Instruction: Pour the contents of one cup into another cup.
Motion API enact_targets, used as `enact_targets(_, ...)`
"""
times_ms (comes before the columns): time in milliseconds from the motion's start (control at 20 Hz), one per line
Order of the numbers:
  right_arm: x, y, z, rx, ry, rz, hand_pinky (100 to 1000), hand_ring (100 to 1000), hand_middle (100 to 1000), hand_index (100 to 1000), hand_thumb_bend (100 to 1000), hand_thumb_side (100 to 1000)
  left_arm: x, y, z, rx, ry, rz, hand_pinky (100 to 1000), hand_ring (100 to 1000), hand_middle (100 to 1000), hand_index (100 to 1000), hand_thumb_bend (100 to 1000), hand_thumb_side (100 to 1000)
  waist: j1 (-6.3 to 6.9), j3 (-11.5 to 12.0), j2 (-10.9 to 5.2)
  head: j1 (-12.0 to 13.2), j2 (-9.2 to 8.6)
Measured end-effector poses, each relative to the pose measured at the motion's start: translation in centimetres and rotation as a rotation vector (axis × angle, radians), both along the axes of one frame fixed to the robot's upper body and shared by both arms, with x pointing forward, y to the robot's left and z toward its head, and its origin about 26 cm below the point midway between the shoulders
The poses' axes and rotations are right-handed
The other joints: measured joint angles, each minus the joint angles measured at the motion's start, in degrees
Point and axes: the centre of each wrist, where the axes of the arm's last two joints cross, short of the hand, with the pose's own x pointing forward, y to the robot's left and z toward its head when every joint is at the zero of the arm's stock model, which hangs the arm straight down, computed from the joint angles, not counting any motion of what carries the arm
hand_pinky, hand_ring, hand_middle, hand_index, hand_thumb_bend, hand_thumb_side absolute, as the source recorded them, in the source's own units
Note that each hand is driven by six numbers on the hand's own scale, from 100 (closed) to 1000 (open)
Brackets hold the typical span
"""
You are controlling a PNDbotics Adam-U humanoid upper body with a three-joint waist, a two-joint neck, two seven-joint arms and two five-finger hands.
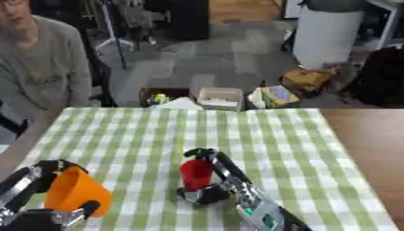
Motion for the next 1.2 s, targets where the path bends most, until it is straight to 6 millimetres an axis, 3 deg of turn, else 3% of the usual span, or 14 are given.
enact_targets(300,0.1,-1.4,1.8,-0.011,-0.056,-0.039,313,241,401,805,374,100,-0.2,0.1,-0.4,0.002,0.011,-0.009,438,422,390,694,338,183,-0.39,-1.4,-0.66,0.4,0.01)
enact_targets(750,0.0,-4.6,6.0,-0.088,-0.15,-0.075,326,251,411,814,369,100,-0.5,-0.3,-1.6,0.061,0.066,-0.075,438,437,386,689,338,185,-1.26,-4.4,-1.54,1.8,0.4)
enact_targets(1200,-0.6,-4.2,10.1,-0.151,-0.248,-0.011,334,255,423,824,332,100,0.0,-0.9,-3.3,0.183,0.11,-0.123,443,438,387,688,344,184,-1.94,-6.8,-2.43,3.0,1.17)
